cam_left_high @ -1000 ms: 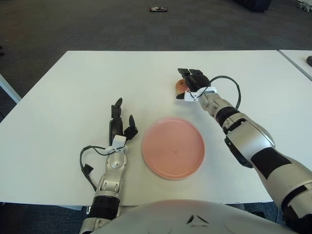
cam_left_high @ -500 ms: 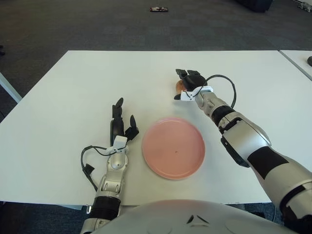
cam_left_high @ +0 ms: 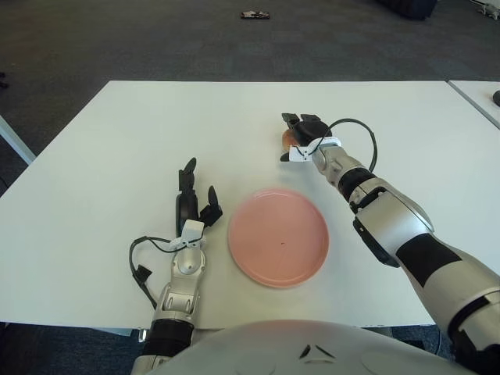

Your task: Put the apple into the plate.

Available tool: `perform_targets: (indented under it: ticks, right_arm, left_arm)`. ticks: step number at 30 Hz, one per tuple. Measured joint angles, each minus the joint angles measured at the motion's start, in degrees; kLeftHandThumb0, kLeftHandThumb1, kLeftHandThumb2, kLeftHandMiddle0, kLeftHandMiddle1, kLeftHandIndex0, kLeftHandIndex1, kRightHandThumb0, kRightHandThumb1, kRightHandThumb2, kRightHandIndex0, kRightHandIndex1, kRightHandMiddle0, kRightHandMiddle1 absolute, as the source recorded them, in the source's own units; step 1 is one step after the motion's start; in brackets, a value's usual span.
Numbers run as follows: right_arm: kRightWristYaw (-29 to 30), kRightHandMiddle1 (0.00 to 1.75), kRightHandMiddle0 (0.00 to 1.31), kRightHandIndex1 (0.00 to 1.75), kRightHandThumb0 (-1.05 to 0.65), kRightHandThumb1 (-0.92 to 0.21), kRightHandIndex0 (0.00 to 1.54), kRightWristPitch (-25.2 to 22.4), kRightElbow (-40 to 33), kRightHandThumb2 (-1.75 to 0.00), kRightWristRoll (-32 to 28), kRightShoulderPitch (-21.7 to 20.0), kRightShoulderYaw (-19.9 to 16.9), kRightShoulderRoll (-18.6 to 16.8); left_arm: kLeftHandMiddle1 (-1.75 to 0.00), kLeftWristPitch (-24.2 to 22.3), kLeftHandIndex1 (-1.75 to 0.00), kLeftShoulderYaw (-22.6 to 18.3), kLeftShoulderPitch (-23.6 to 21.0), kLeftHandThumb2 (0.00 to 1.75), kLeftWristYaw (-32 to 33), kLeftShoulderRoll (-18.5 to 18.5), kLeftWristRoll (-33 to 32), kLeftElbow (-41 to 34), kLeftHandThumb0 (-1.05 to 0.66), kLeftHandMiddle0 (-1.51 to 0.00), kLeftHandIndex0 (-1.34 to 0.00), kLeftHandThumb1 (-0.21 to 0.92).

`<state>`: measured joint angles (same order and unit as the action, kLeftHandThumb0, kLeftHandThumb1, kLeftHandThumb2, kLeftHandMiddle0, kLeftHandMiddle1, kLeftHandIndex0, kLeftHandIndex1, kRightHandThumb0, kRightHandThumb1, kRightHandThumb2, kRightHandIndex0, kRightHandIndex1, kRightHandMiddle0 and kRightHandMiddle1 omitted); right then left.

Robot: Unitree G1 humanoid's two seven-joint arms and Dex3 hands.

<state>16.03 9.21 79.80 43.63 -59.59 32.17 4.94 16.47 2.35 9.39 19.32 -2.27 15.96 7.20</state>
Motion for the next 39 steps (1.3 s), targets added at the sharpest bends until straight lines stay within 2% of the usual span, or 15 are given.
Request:
perform_targets:
  ticks: [19,39]
  right_arm:
    - [-0.3,0.31,0.0,0.03,-1.05,-0.92,0.05,-4.8,0.4,-0.36,2.1,-1.1,1.3,0.7]
    - [-1.7,0.35,0.0,0.02,-1.03,-0.92,0.05,-6.5,0.7,-0.35,2.7,-1.1,2.0,-0.6]
  left_arm:
    - [-0.1,0.1,-0.6,0.1,2.6,0.89,0.0,0.0,0.1,-1.9,-0.84,-0.22,0.0,0.92]
    - [-0.1,0.1,-0.56,0.3,5.5,0.91,0.8,-0.4,1.4,-4.2,-0.86,-0.23,0.0,0.92]
